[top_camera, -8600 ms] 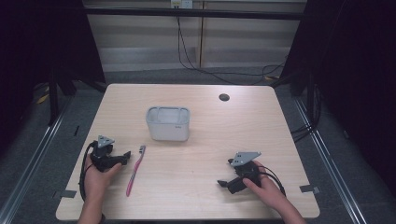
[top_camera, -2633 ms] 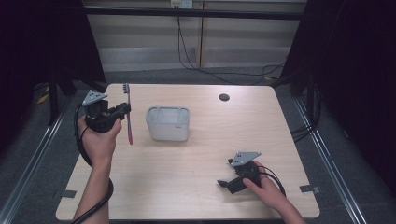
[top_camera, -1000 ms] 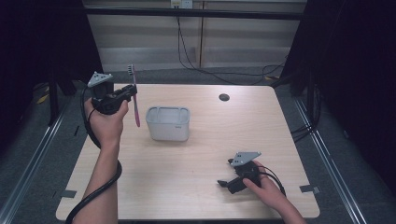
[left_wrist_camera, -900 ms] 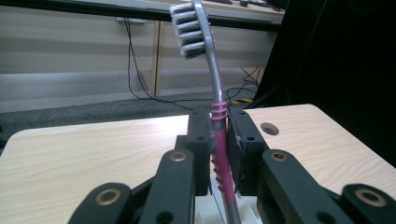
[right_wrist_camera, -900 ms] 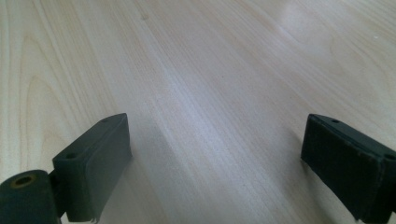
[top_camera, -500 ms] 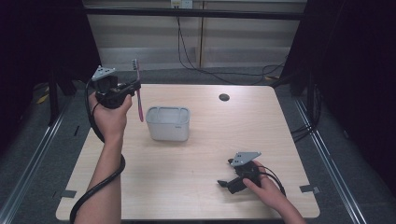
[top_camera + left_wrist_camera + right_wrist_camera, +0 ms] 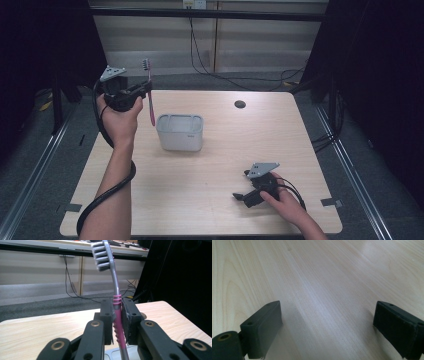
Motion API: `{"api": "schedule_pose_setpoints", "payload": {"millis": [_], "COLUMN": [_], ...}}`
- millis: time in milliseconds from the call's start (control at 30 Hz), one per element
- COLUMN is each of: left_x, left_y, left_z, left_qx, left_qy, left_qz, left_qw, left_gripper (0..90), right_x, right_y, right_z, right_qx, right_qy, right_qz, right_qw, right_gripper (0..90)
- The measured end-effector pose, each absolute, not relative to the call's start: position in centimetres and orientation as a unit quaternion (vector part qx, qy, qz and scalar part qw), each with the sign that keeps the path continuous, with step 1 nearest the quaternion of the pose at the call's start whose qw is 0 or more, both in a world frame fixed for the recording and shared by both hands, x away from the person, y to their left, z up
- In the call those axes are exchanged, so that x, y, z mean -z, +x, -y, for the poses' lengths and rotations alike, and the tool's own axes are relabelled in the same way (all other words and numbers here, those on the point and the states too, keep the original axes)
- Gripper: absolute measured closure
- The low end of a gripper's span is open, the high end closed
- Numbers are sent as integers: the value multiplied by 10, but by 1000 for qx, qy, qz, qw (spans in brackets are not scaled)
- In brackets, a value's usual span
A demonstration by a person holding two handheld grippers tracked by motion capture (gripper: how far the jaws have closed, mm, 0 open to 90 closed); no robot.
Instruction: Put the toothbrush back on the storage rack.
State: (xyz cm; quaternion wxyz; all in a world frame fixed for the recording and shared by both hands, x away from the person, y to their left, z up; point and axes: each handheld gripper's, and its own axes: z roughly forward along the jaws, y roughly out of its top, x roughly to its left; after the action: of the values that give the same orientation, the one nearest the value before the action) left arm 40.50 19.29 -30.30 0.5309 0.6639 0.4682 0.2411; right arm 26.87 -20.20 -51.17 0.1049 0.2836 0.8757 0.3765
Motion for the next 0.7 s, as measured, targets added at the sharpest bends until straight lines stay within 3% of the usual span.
{"api": "schedule_pose_setpoints", "payload": {"millis": [700], "left_x": [311], "left_y": [418], "left_z": [-179], "left_qx": [-248], "left_qy": [669], "left_qz": [-463], "left_qw": [526], "left_gripper": [801], "right_x": [512], "right_y": [269], "right_z": [202], "right_qx": [-377], "right_qy": [284], "right_qz": [-876], "right_qw": [105], "right_gripper": [77]}}
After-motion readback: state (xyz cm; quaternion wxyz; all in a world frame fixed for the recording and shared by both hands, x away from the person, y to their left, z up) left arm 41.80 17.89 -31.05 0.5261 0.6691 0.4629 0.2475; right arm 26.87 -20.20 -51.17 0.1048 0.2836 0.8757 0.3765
